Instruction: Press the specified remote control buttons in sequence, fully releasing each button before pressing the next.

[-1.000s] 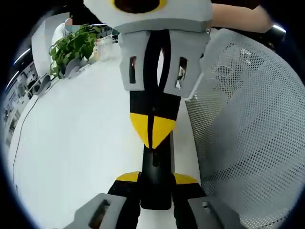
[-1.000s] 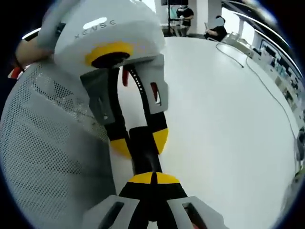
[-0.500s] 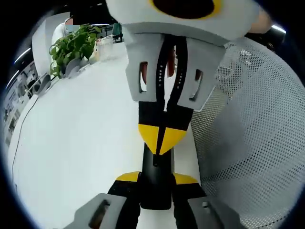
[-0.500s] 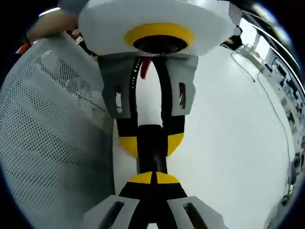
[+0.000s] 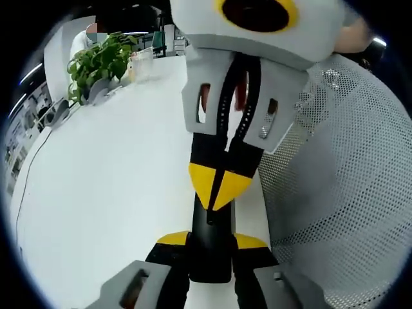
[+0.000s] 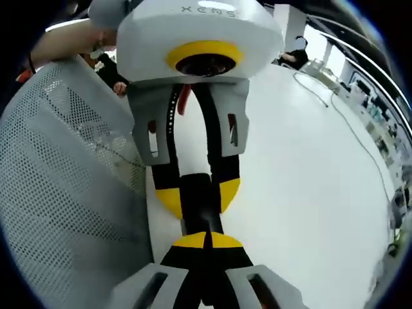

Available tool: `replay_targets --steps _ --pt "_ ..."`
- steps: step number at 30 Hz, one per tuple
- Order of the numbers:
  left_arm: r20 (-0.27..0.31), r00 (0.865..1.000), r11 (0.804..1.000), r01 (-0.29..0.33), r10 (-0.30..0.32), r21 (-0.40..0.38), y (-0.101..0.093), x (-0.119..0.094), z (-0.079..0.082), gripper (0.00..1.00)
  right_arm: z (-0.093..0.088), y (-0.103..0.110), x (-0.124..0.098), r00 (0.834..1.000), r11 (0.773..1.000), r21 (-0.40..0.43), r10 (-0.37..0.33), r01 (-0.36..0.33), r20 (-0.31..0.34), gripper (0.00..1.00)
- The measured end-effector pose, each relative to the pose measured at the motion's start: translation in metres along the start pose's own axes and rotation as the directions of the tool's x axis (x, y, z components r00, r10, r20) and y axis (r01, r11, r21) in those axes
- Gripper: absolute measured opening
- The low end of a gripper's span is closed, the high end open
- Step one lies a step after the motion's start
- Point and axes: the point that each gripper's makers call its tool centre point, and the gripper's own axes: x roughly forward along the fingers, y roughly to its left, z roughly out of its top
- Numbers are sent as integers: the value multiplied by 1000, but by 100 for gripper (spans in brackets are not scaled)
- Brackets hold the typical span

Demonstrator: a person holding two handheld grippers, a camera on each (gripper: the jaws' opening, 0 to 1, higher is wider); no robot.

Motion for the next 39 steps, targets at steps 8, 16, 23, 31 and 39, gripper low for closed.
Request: replay_targets --steps 8,16,23,31,39 --pt "0 1000 1000 2 -2 -1 0 0 0 24 2 1 2 1000 998 -68 4 -5 -17 0" --pt "-7 1000 1000 4 -4 -1 0 0 0 24 1 2 2 998 990 -122 -68 70 13 0" --pt "-7 1000 1000 2 -2 0 0 0 0 24 2 0 1 998 995 -77 -55 58 41 0" --pt "-4 1000 1000 2 -2 -1 0 0 0 24 10 3 5 997 991 -117 -57 61 43 0" --pt "-4 1000 1000 4 -4 0 0 0 -1 24 9 3 8 997 964 -258 -73 67 -13 0"
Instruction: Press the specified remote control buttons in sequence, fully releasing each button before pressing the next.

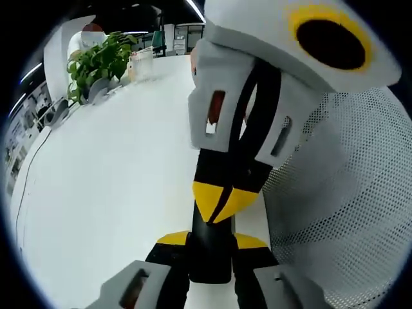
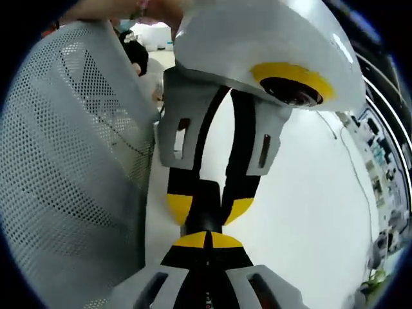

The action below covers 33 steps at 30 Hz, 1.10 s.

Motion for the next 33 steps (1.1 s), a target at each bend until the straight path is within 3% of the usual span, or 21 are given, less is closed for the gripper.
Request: replay_targets --steps 2,5,7,12,21,33 --pt "-7 1000 1000 0 1 6 0 0 0 24 0 0 1 1000 999 -50 -20 19 -6 0" --pt "-8 1000 1000 -1 1 8 0 0 0 24 -1 2 0 999 998 -53 -43 43 -3 0" --pt "-4 1000 1000 0 0 5 0 0 0 24 0 0 0 999 999 6 -45 45 10 0" --pt "-3 1000 1000 -3 3 3 0 0 0 24 0 -2 -4 995 980 197 12 -32 102 0" --pt "3 1000 1000 -11 11 5 0 0 0 24 -1 5 -5 992 987 148 49 -67 120 3" --pt "-28 999 999 -27 28 24 0 2 0 24 -15 6 -10 992 983 162 71 -87 103 18"
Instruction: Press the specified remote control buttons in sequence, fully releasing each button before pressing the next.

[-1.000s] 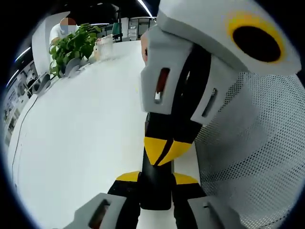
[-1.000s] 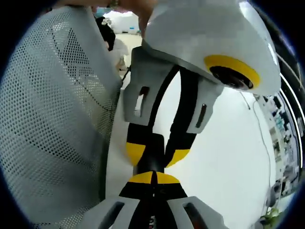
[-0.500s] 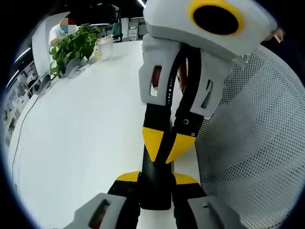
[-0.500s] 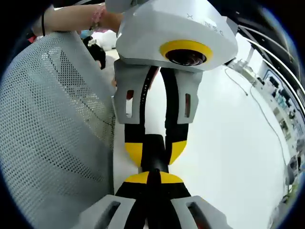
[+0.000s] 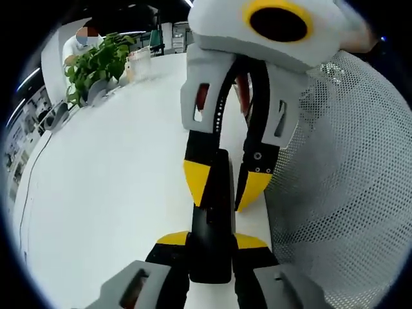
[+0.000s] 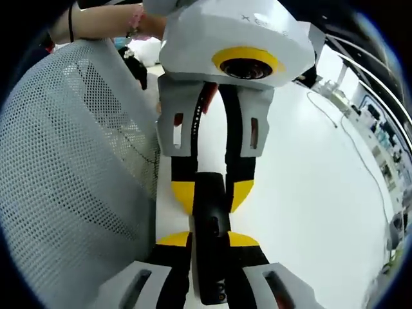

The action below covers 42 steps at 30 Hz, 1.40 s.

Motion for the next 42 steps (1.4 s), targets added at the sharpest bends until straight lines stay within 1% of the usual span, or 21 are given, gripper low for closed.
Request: replay_targets --steps 6,13,15,16,18,24,28,35,38,40,42 --pt "-6 1000 1000 -10 10 3 0 0 0 24 -7 -5 -2 1000 1000 18 -8 8 -15 19" --pt "2 1000 1000 -11 11 -3 0 0 0 24 -7 -4 -2 1000 1000 30 -5 5 -6 20" --pt "-1 1000 1000 -12 12 -1 0 0 -1 24 -6 -2 -3 1000 998 57 14 -15 11 21" --pt "-4 1000 1000 -15 15 2 0 0 0 24 -5 -3 -3 1000 998 57 11 -12 15 21" --pt "-3 1000 1000 -16 16 2 0 0 -1 24 -11 -6 -2 1000 1000 25 -7 7 -17 21" --pt "5 1000 1000 -14 14 -1 0 0 0 24 -12 -5 -2 1000 999 49 2 -2 -8 21" --pt "10 1000 1000 -12 12 -4 0 -1 0 24 -16 -5 0 1000 999 41 4 -3 -24 21" --pt "22 1000 1000 -12 12 -13 0 -1 0 25 -16 -5 2 1000 1000 27 7 -7 -27 21" --pt "37 999 999 -3 5 -44 0 -2 1 26 -16 -5 2 1000 999 31 10 -9 -28 21" --pt "51 999 993 26 -20 -111 -3 -3 2 30 -16 -5 2 1000 999 34 11 -10 -28 21" --pt "42 999 993 24 -19 -113 -2 -4 1 34 -16 -5 2 1000 999 39 10 -9 -27 21"
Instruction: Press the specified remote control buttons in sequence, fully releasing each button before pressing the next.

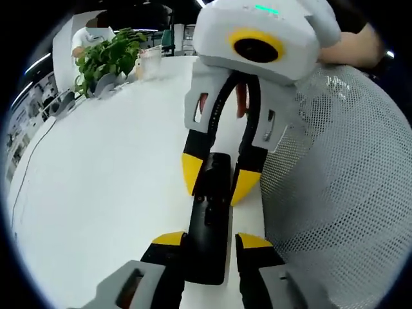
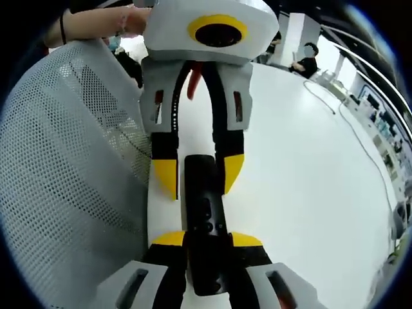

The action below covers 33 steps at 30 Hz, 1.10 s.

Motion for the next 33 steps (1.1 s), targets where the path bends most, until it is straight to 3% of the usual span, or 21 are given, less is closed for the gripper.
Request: replay_targets --steps 4,7,14,16,24,27,28,29,31,33 --pt "76 996 998 -40 44 -49 8 -11 14 43 0 -1 0 1000 1000 13 0 0 1 21" --pt "103 990 994 -88 94 -66 19 -22 21 51 1 -2 0 1000 1000 25 -2 2 5 21" --pt "182 961 975 -192 211 -114 37 -52 35 72 1 -3 0 1000 999 37 -6 5 6 21" --pt "219 943 965 -223 249 -136 40 -64 39 77 0 -3 0 1000 999 40 -6 5 6 21" --pt "336 864 918 -298 375 -261 47 -112 51 91 1 -4 1 1000 999 42 -9 9 4 21" --pt "419 804 898 -305 422 -318 47 -133 66 99 1 -4 1 1000 999 46 -11 10 5 21" --pt "442 781 889 -310 440 -337 47 -142 70 100 1 -4 1 1000 999 46 -11 11 4 21" --pt "454 769 885 -315 449 -342 47 -147 72 100 1 -4 1 1000 999 46 -11 10 4 21" --pt "490 725 871 -343 484 -352 48 -162 79 100 0 -4 1 1000 999 46 -11 11 4 21" --pt "493 702 855 -373 514 -361 50 -175 82 100 1 -4 0 1000 999 43 -12 11 2 21"
